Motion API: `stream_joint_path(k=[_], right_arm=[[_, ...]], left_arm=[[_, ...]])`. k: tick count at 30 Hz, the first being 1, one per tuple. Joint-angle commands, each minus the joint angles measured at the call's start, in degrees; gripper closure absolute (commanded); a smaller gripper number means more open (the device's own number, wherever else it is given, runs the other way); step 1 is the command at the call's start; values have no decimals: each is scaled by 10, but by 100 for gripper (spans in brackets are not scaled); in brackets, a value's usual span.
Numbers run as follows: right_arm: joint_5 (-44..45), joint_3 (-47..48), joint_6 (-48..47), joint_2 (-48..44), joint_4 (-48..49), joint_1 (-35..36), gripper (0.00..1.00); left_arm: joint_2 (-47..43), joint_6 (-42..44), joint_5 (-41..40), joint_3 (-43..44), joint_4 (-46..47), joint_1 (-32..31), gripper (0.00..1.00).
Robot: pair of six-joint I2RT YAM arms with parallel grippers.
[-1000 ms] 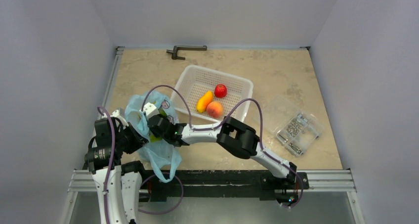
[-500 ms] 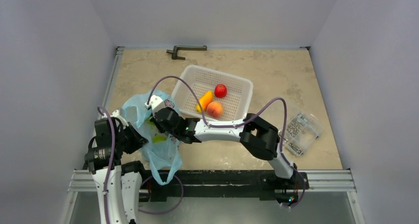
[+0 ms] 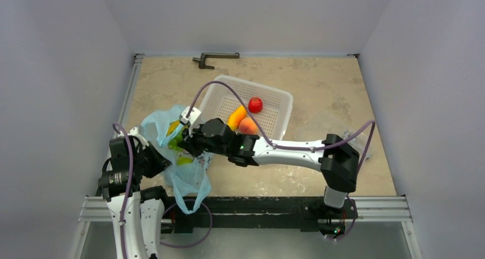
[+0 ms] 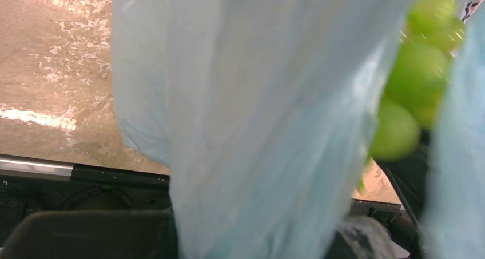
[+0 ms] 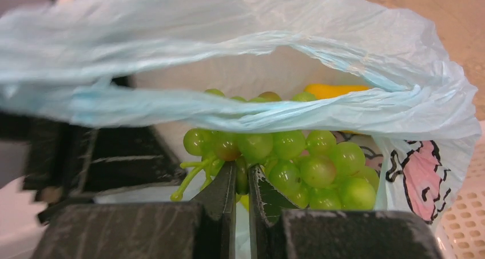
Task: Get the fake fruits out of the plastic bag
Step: Take out the fake fruit from the plastic bag, then place the fake fruit in the bin.
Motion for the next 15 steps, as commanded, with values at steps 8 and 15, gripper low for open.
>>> stream_joint_path(k=[8,15], right_arm=[[-277,-109,15,-175,128,-8,100],[-223,-136,-61,-238,46,-8,100]], left_arm=[[-4,-6,-1,-2,13,5,100],[-7,-6,1,-2,14,5,100]])
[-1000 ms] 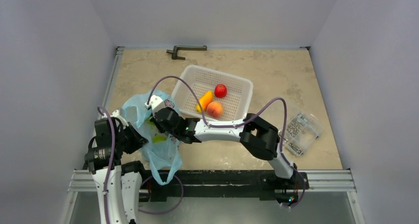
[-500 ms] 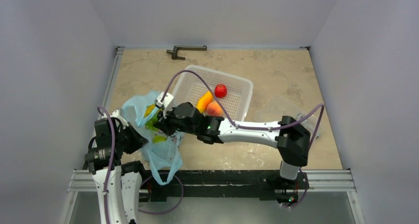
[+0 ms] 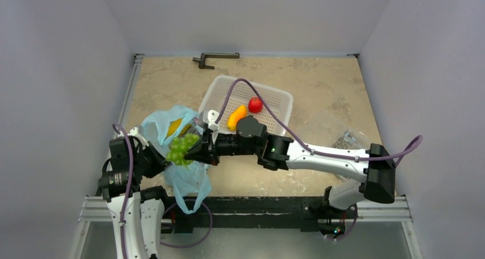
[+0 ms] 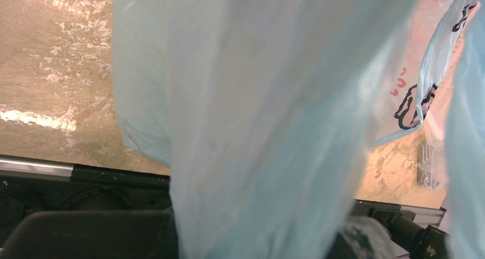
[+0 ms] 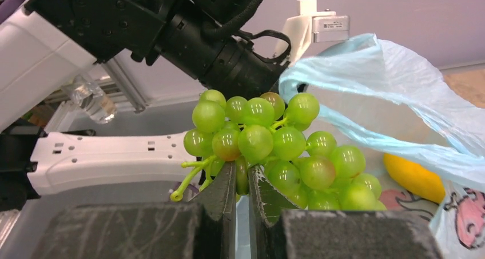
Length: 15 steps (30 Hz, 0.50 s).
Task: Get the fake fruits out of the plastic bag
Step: Place the fake fruit in the bin.
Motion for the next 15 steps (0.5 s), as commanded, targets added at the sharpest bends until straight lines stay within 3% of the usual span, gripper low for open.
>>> stream_joint_path(k=[1,5,9,15], right_arm=[[66,-39,-61,-60,-24,-2,100],[277,-96,-76,-107,-11,-7,100],[426,-131,-53,-132,-9,-36,100],[506,-117,34,-102,-108,-143,100]], left_arm=[[-7,-6,1,-2,13,5,100],[-10,-6,3,-1,15,5,100],[-8,-1,14,-3,20,5,100],[-17,0,18,-3,23,5,100]])
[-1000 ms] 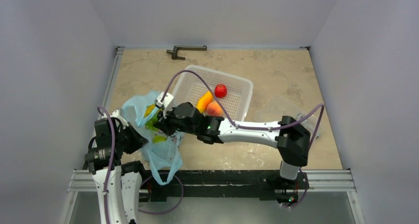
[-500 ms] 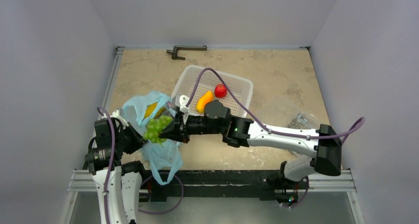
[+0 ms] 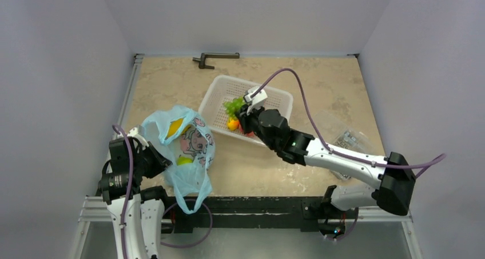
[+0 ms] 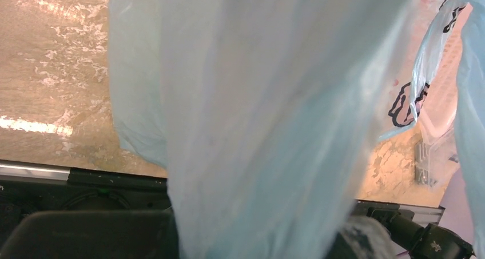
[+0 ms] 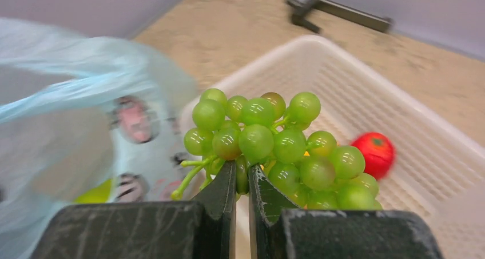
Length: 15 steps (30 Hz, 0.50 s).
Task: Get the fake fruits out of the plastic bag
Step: Place the fake fruit in the bin.
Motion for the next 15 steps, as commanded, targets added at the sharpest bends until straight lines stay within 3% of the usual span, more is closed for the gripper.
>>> stream_joint_path(k=[1,4,11,15], right_arm=[[103,25,52,23,-65,-75,100],[99,58,19,58,-102,-95,100],[144,153,-2,146,-307,-109,100],[168,162,-35,177,-349,-109,100]], left_arm=[[-9,0,13,-3,21,5,100],[-9,0,13,-4,21,5,100],[-8,-5,5,-4,18,5,100],[-1,-1,11,-4,19,5,100]])
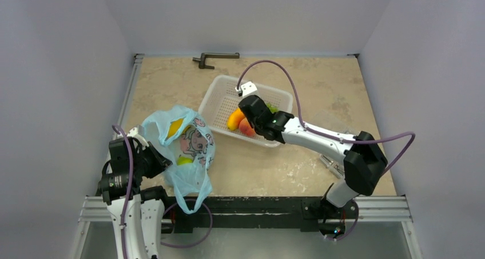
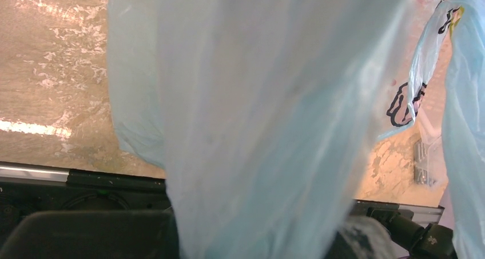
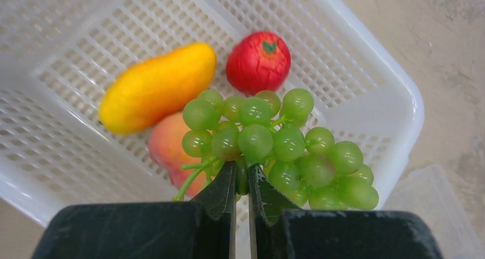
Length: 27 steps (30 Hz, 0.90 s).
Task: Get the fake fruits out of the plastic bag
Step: Place the fake fruit in the bin.
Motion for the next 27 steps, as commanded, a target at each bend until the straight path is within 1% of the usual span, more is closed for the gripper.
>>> stream_joint_path(k=[1,7,9,11,13,16,20,23,25,27], right_arm=[[54,41,-38,22,-106,-1,100],[104,104,-34,76,-256,-1,100],[118,109,-35,98,-290,0,100],[126,100,-39,108,-290,1,99],[117,91,-55,112,-268,2,92],[109,88,-80,123,-232,11,74],[102,107,-85,153,-228,12,50],[102,128,-74,160,-240,14,47],[106,130,-70,143,-232,20,46],[104,129,-73,113,-216,31,42]], left_arm=[[5,-1,8,-4,15,5,100],[-1,-2,5,-4,16,5,100],[1,-1,8,-3,16,5,100],[2,-1,9,-4,16,5,100],[1,0,9,-4,16,5,100],[0,0,9,-4,16,5,100],[-1,-1,7,-4,16,5,100],[-1,-1,7,-4,15,5,100],[-1,-1,6,-4,15,5,100],[0,-1,7,-4,16,5,100]])
